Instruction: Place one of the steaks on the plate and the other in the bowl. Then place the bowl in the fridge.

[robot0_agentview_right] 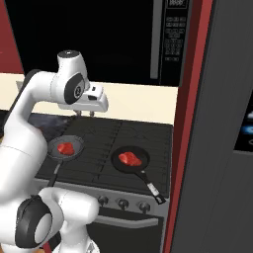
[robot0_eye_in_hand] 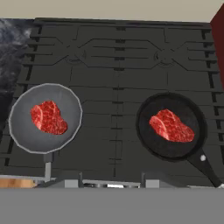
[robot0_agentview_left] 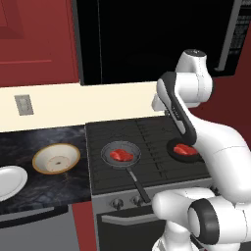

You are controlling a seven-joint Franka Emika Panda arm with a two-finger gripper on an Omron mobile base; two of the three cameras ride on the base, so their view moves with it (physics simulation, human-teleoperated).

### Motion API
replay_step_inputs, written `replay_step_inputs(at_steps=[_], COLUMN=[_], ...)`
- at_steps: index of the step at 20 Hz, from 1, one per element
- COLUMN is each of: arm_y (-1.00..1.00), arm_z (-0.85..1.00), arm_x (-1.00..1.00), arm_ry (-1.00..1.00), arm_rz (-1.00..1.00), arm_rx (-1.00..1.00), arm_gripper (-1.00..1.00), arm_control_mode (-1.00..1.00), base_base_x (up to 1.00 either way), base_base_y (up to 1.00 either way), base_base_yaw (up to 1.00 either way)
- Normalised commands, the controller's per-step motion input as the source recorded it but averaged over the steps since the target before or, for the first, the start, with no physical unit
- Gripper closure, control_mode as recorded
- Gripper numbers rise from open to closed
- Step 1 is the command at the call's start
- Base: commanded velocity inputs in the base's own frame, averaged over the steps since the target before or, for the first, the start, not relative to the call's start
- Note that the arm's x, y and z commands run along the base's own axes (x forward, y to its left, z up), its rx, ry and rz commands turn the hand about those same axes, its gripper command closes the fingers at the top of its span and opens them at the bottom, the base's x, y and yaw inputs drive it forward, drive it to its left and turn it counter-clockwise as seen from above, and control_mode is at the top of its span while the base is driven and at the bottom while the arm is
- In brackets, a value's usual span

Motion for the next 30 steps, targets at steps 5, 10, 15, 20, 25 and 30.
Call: replay_step_inputs(at_steps=[5, 10, 15, 20, 25, 30], arm_y=[0.0, 0.0, -0.07, -0.01, -0.18, -0.41], arm_z=[-0.02, -0.09, -0.2, -0.22, -0.38, -0.45], arm_x=[0.0, 0.0, 0.0, 0.0, 0.06, 0.18], arm_ry=[0.02, 0.02, 0.03, 0.06, 0.03, 0.0], arm_rz=[0.0, 0.0, 0.0, 0.0, 0.0, 0.0], arm_rx=[0.0, 0.0, 0.0, 0.0, -0.01, -0.02], arm_gripper=[-1.0, -1.0, -1.0, -1.0, -1.0, -1.0], arm_control_mode=[-1.0, -1.0, -1.0, -1.0, -1.0, -1.0], base_base_x=[0.0, 0.0, 0.0, 0.0, 0.0, 0.0], base_base_y=[0.0, 0.0, 0.0, 0.0, 0.0, 0.0], base_base_yaw=[0.0, 0.0, 0.0, 0.0, 0.0, 0.0])
